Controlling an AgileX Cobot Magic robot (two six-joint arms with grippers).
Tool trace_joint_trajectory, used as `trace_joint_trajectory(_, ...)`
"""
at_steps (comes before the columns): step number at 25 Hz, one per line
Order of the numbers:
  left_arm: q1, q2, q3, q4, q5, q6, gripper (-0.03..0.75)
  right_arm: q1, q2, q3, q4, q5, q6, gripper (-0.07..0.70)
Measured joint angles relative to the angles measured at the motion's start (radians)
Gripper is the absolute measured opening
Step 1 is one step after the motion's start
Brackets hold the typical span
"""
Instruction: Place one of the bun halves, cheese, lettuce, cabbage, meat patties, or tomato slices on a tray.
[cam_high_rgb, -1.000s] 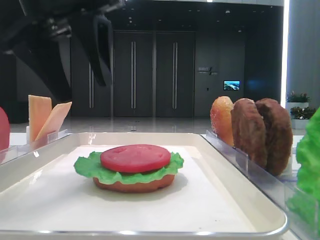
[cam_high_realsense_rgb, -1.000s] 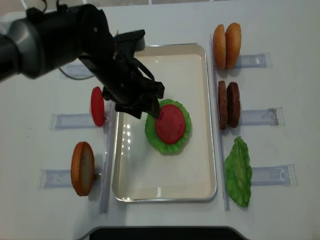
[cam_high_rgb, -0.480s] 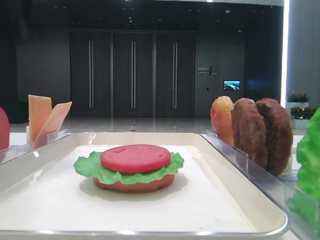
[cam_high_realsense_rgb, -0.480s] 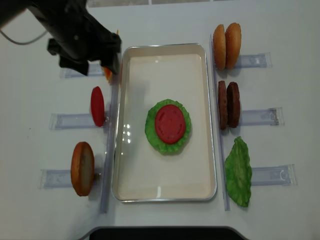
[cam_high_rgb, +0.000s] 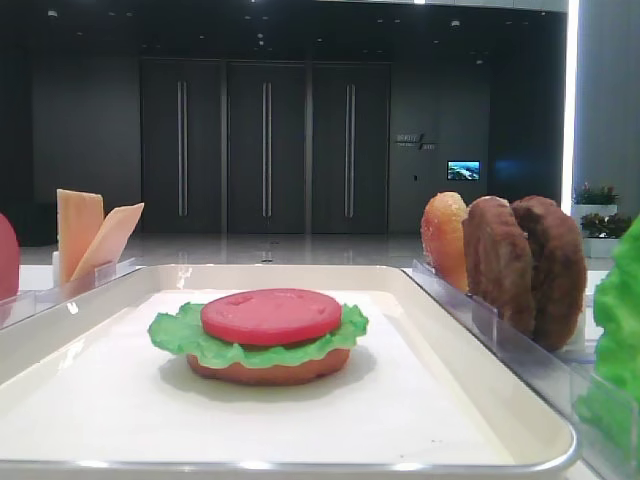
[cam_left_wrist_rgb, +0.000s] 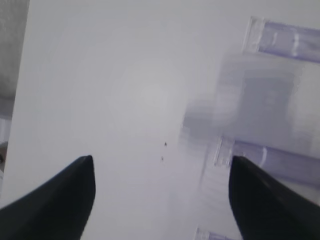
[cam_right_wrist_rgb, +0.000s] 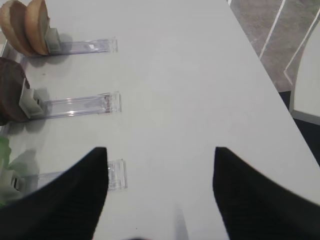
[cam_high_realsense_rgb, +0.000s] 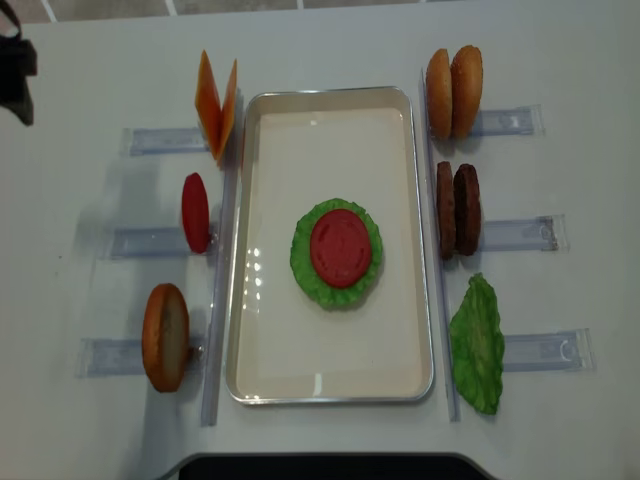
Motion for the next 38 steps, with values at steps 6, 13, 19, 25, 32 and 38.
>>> trace_joint_trajectory(6, 0.001, -0.366, 0.427, -0.074, -0.053, 0.023, 0.624, 0.000, 0.000, 0.000, 0.000, 0.000, 0.000, 0.433)
trace_joint_trajectory(13, -0.021, -0.782, 0.789, -0.141, -0.088, 0.045, 0.622, 0.000, 0.000, 0.000, 0.000, 0.000, 0.000, 0.433)
trace_joint_trajectory(19, -0.089, -0.995, 0.829, -0.176, -0.091, 0.086, 0.622, 0.000, 0.000, 0.000, 0.000, 0.000, 0.000, 0.433)
trace_joint_trajectory(25, -0.130, -1.132, 0.840, -0.188, -0.057, 0.125, 0.622, 0.000, 0.000, 0.000, 0.000, 0.000, 0.000, 0.433)
trace_joint_trajectory(32, -0.140, -1.332, 0.857, -0.185, -0.030, 0.135, 0.616, 0.000, 0.000, 0.000, 0.000, 0.000, 0.000, 0.433)
trace_joint_trajectory(38, -0.140, -1.558, 0.857, -0.185, -0.014, 0.136, 0.608, 0.000, 0.000, 0.000, 0.000, 0.000, 0.000, 0.433)
